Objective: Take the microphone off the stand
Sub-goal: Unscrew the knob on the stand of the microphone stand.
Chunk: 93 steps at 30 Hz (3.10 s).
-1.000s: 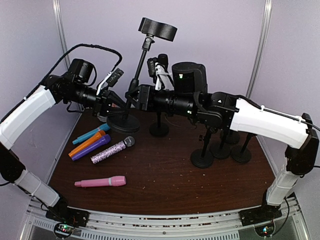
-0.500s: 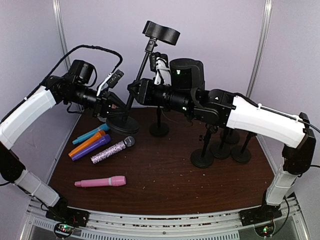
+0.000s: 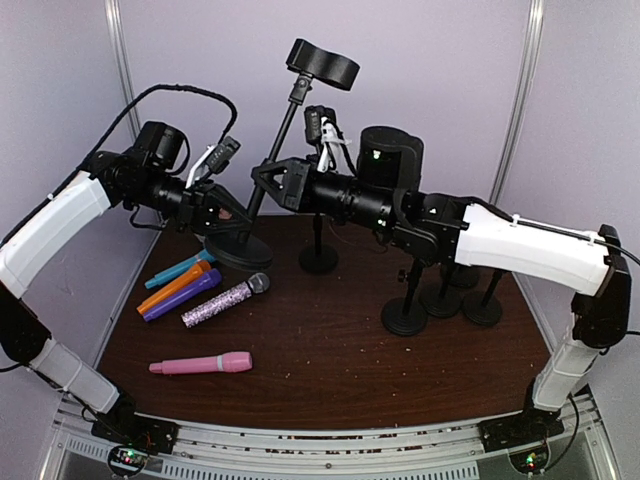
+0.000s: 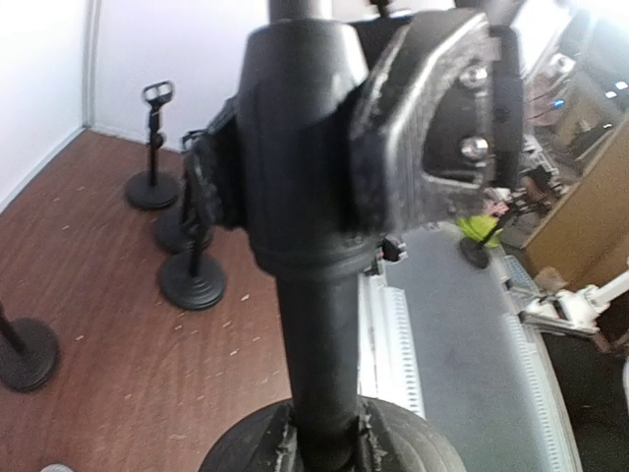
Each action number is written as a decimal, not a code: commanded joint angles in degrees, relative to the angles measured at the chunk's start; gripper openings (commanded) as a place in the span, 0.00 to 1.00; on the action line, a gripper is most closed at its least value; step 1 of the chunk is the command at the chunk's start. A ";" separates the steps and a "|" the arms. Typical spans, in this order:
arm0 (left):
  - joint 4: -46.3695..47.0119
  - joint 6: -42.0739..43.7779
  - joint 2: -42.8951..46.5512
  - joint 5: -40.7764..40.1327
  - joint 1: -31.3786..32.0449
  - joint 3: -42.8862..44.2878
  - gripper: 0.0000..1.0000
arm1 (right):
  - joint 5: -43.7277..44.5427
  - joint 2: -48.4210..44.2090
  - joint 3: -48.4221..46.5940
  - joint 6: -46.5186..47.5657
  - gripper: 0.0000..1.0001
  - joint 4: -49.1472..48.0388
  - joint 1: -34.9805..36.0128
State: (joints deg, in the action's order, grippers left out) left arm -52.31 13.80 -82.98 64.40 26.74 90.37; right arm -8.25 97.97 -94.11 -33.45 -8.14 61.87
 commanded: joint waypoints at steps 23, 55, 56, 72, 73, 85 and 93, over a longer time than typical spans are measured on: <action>3.93 -1.70 -1.13 25.06 1.21 -0.70 0.00 | -37.40 3.06 1.62 -19.10 0.02 -37.71 -1.83; 4.59 2.28 0.81 -1.76 0.38 1.76 0.00 | 13.08 -3.26 -2.04 -1.49 0.50 10.68 1.93; 4.57 2.28 0.80 -1.74 0.33 1.82 0.00 | 13.59 -3.11 -2.17 -1.64 0.48 10.69 1.92; 4.55 1.95 1.19 -0.02 0.34 1.93 0.00 | 5.83 -0.70 -5.26 -1.98 0.13 5.41 1.82; 4.58 1.84 1.22 0.69 0.37 1.84 0.00 | 2.54 -0.96 -4.55 -2.01 0.10 3.04 1.47; 2.48 1.49 1.00 16.68 0.42 0.89 0.00 | -29.73 -4.72 0.94 -0.90 0.04 -13.60 -0.58; 2.48 0.28 0.71 23.57 0.73 -0.15 0.00 | -45.19 -0.69 -0.35 -13.10 0.04 -30.20 -1.23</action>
State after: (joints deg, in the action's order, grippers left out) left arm -54.04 14.28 -82.37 83.96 28.42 90.32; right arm -36.05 96.36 -92.20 -36.21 -23.03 58.98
